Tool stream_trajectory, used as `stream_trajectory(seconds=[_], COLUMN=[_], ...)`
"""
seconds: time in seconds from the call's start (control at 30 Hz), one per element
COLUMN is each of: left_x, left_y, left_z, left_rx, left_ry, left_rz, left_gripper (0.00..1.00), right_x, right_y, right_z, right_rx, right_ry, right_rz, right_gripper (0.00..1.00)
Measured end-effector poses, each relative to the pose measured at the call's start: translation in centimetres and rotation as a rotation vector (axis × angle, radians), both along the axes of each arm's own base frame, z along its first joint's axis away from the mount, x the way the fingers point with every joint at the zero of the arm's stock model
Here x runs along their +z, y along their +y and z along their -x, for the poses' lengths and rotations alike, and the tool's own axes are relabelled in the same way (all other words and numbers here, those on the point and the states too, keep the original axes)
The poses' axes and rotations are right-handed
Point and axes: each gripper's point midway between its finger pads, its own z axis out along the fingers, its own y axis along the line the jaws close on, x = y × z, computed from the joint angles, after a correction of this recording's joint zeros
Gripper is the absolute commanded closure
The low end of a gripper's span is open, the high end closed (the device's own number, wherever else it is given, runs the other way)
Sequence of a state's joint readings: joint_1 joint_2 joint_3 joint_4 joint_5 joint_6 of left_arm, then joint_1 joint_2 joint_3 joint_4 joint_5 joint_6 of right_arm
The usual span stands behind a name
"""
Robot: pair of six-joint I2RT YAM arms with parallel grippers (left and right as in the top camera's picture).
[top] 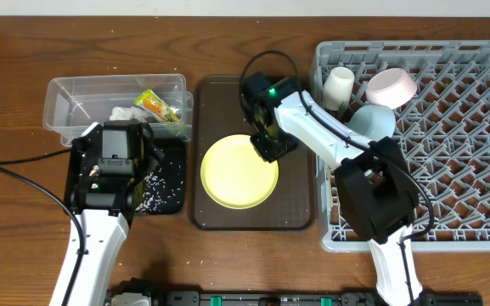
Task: Sort waste into correct bins and load items into the dishwasher rack
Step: 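Drag the yellow plate toward the tray edge and grip its rim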
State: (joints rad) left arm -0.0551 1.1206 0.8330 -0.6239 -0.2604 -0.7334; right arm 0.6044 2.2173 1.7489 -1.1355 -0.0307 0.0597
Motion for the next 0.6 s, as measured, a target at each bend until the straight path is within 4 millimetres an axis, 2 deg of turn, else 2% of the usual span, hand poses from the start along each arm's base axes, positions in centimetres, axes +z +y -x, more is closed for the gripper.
stream_trajectory(seconds=[0.23,0.37,0.6], left_x=[0.0,0.0,0.0], left_y=[0.0,0.0,0.0], left_z=[0.0,0.0,0.0], left_rx=[0.0,0.0,0.0], left_ry=[0.0,0.0,0.0], left_rz=[0.0,0.0,0.0], left_gripper=[0.08,0.08,0.08], right_x=[-2.1,-2.1,-2.1], right_y=[-0.4,0.3,1.9], right_z=[1.4,1.3,1.2], right_rx=[-0.006,-0.005,0.01], right_ry=[0.037,0.013,-0.022], right_rz=[0.002,-0.02,-0.051], right_gripper=[0.71,0.72,0.87])
